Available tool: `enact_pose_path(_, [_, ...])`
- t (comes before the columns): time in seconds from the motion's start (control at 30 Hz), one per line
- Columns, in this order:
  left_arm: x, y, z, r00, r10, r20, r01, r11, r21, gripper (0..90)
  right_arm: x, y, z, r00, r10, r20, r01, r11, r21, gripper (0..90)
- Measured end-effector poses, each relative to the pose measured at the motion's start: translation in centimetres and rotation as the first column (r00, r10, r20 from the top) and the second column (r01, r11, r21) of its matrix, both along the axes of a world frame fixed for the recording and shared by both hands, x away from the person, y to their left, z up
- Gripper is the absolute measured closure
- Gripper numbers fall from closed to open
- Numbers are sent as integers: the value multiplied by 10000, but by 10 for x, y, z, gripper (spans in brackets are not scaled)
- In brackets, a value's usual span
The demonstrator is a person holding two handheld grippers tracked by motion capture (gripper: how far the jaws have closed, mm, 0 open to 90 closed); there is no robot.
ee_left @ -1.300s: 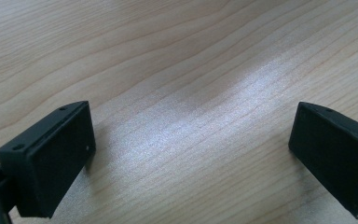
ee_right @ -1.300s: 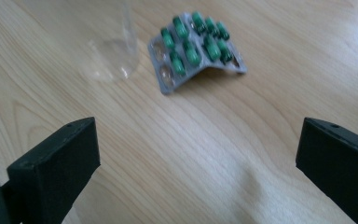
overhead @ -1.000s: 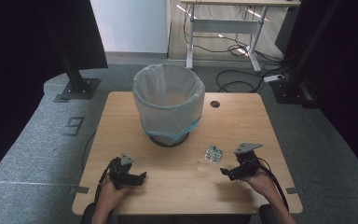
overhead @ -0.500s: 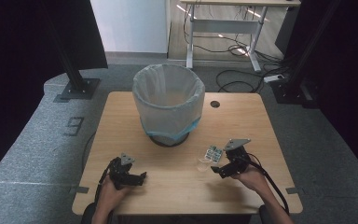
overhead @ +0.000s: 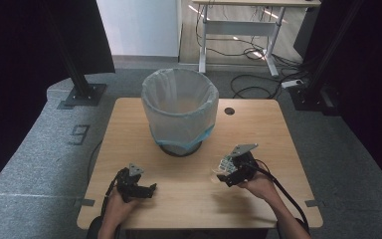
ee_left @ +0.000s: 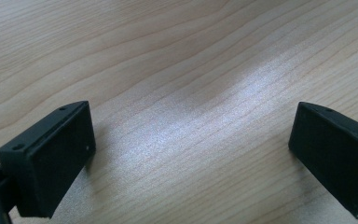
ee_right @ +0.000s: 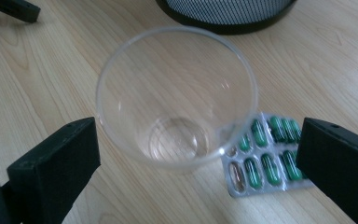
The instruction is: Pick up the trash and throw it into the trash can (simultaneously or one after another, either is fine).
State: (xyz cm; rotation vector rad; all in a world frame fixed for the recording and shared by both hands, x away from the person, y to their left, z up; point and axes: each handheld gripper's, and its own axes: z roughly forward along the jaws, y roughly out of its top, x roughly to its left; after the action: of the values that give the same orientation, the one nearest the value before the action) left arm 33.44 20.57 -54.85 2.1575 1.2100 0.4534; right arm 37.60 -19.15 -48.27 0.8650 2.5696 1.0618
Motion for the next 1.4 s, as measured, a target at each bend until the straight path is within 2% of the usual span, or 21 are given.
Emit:
enact_pose_path(0.33, [0, 0, 0, 10000, 39, 17, -39, 10000, -43, 2, 6, 20, 5, 9997, 231, 66, -228, 9990, -377, 4])
enact_pose_path(0.4, [0, 0, 0, 10000, 42, 17, -41, 10000, -44, 2, 7, 24, 5, 9995, 324, 58, -321, 9988, -372, 39])
enact_pose_path(0.47, [0, 0, 0, 10000, 38, 17, -38, 10000, -42, 2, 8, 26, 5, 9989, 458, -49, -459, 9984, -316, 115])
enact_pose_path(0.53, [0, 0, 0, 10000, 41, 17, -40, 10000, -43, 2, 9, 27, 5, 9984, 539, -176, -545, 9980, -314, 142])
enact_pose_path(0.57, [0, 0, 0, 10000, 36, 18, -36, 10000, -43, 2, 9, 28, 5, 9984, 539, -148, -544, 9978, -378, 208])
enact_pose_path(0.87, [0, 0, 0, 10000, 22, 20, -22, 10000, -47, 2, 7, 26, 14, 9991, 422, -12, -422, 9987, -301, 220])
enact_pose_path(1.07, [0, 0, 0, 10000, 28, 28, -27, 10000, -34, 2, 9, 22, 26, 9983, 563, -138, -568, 9974, -435, 221])
enact_pose_path(1.13, [0, 0, 0, 10000, 26, 29, -26, 10000, -33, 2, 9, 21, 28, 9981, 603, -158, -609, 9974, -389, 221])
enact_pose_path(1.17, [0, 0, 0, 10000, 27, 28, -27, 10000, -35, 2, 11, 19, 30, 9978, 565, -341, -572, 9982, -200, 221])
enact_pose_path(1.33, [0, 0, 0, 10000, 30, 31, -30, 10000, -38, 2, 13, 14, 38, 9982, 475, -353, -482, 9987, -192, 222])
enact_pose_path(1.4, [0, 0, 0, 10000, 30, 30, -30, 10000, -39, 2, 14, 12, 46, 9980, 510, -379, -519, 9984, -220, 222])
